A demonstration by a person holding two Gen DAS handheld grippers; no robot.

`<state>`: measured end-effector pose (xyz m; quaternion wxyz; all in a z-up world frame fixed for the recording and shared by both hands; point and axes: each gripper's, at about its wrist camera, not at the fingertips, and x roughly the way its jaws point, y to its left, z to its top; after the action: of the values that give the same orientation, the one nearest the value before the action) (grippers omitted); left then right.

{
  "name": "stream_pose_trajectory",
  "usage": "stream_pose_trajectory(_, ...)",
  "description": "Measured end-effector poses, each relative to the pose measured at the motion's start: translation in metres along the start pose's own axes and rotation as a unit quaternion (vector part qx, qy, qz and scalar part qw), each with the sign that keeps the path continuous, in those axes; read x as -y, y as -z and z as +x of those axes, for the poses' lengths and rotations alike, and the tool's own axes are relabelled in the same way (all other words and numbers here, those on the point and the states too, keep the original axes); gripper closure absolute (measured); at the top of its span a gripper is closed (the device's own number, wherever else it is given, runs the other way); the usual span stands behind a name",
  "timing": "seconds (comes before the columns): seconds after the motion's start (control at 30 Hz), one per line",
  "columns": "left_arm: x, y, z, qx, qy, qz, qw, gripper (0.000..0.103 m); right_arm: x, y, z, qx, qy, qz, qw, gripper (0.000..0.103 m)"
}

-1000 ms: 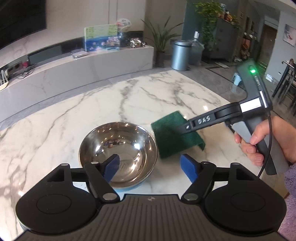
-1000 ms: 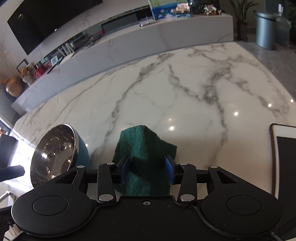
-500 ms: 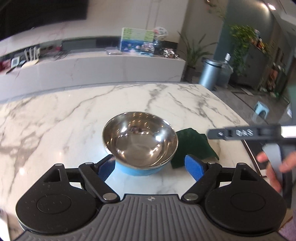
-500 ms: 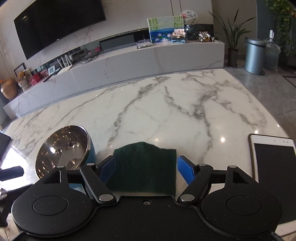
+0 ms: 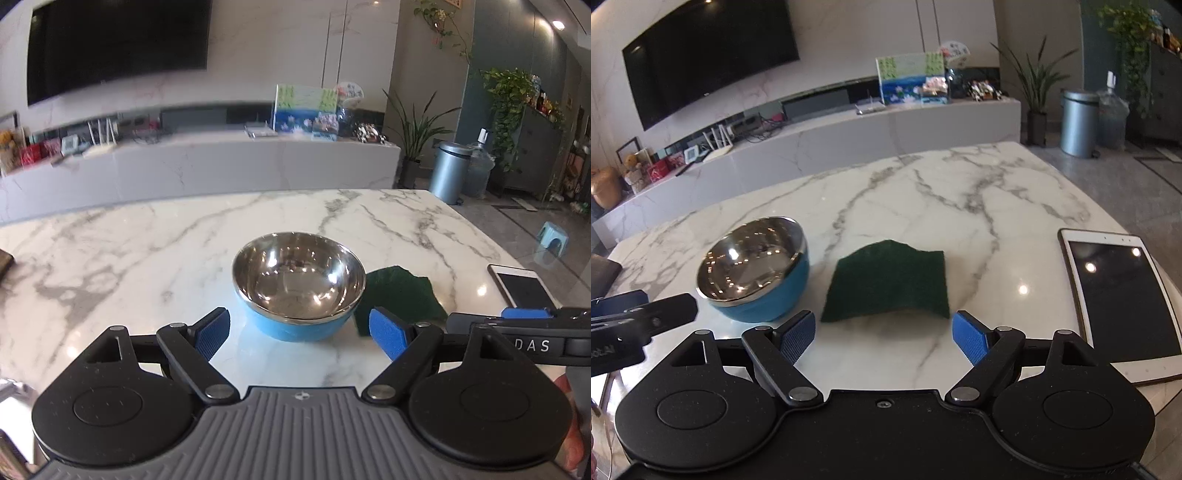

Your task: Clean bowl

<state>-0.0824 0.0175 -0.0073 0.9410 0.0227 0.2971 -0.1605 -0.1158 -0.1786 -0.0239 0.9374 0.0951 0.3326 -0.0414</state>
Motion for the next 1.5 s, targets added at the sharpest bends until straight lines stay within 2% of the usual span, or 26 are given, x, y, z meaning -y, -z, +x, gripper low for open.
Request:
stream_pose_trajectory(0.07,0.000,0.001,-0.001,0.002,-0.014,-0.002,0.9999,0.020,-0.004,0.002,-0.001,0.009,0.003,-0.006,1.000,0.023)
stream_pose_trajectory(0.17,-0.003,0.002,0.004,-0.017,-0.035,-0.016,0.9991,0.020,-0.006,0.004,0.000,0.017,0.010,-0.011,1.000,0.023)
stream_pose_trajectory(0.33,-0.008,0.007,0.015,-0.042,-0.043,-0.029,0.9978,0.020,-0.014,0.009,0.004,0.019,0.024,-0.045,0.999,0.023)
stream_pose_trajectory(0.67,-0.010,0.011,0.017,-0.047,-0.061,-0.028,0.9967,0.020,-0.018,0.015,0.005,0.022,0.016,-0.065,0.998,0.023)
stream_pose_trajectory(1.13,-0.008,0.016,0.029,-0.073,-0.067,-0.030,0.9946,0.020,-0.025,0.017,0.011,0.016,0.008,-0.073,0.997,0.023)
stream_pose_trajectory(1.5,-0.007,0.016,0.031,-0.075,-0.067,-0.032,0.9944,0.020,-0.026,0.017,0.015,0.014,0.002,-0.072,0.997,0.023)
